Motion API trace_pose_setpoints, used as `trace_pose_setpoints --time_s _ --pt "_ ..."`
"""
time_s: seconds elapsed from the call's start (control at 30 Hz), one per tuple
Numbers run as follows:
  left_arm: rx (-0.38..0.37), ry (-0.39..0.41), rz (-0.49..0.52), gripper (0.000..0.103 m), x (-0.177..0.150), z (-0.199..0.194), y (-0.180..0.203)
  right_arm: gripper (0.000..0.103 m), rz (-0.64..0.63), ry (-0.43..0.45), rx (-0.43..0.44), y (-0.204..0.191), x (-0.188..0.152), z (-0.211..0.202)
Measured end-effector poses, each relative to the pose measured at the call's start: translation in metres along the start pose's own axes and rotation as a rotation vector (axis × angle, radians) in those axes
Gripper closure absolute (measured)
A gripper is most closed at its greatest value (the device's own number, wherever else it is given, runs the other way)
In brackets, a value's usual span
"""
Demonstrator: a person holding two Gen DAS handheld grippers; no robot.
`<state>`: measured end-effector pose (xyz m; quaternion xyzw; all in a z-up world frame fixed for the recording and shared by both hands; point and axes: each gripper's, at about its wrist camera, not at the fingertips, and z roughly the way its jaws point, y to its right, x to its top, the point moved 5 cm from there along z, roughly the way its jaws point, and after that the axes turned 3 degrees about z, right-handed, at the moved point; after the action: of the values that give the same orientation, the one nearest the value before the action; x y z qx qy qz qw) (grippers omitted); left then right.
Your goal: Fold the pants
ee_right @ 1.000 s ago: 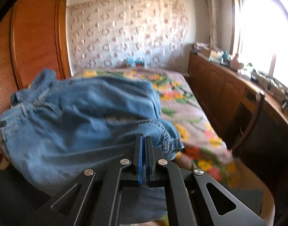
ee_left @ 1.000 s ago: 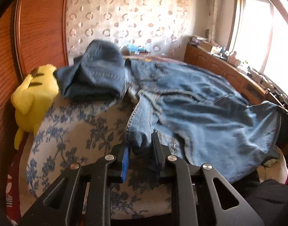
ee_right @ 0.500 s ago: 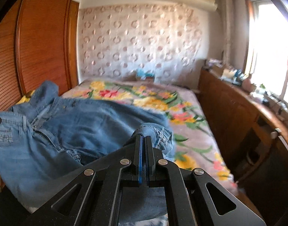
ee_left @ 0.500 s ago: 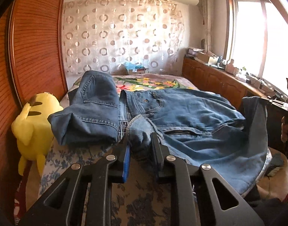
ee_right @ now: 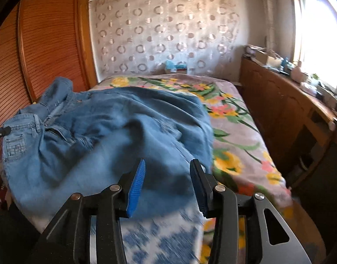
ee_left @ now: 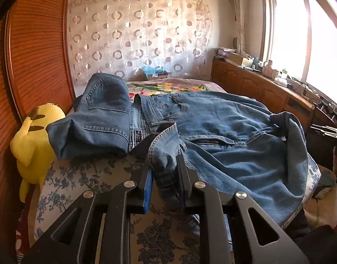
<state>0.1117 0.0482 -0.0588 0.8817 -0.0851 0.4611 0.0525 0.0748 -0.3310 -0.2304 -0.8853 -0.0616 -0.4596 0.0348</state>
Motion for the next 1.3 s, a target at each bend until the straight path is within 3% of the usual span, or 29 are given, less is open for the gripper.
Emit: trace_pose_setpoints --time_s 0.17,0.67,0.73,0.8,0.9,1.13,1.3 --pt "0.0 -0.004 0.003 0.082 -0.003 0.0 0.003 0.056 0.045 -0.061 -0.011 0.008 -0.025 0.016" --pt "0.022 -0.035 -0.019 0.082 -0.013 0.007 -0.003 0.056 0.111 -0.067 0.024 0.022 -0.011 0.034" --pt "0.022 -0.028 -0.017 0.082 -0.012 0.004 -0.002 0.078 0.117 -0.07 0.029 0.024 -0.012 0.033" --pt "0.017 -0.018 -0.016 0.083 -0.011 0.0 -0.001 0.089 0.117 -0.07 0.044 0.023 -0.012 0.028" --pt "0.002 0.007 -0.018 0.083 -0.006 -0.007 0.002 0.096 0.109 -0.024 0.039 0.024 -0.007 0.014" --pt "0.009 0.122 -0.05 0.085 0.018 -0.043 -0.001 0.098 0.124 0.158 -0.044 0.046 0.024 -0.055" --pt "-0.001 0.184 -0.081 0.086 0.035 -0.066 -0.004 0.098 0.094 0.237 -0.093 0.059 0.047 -0.099"
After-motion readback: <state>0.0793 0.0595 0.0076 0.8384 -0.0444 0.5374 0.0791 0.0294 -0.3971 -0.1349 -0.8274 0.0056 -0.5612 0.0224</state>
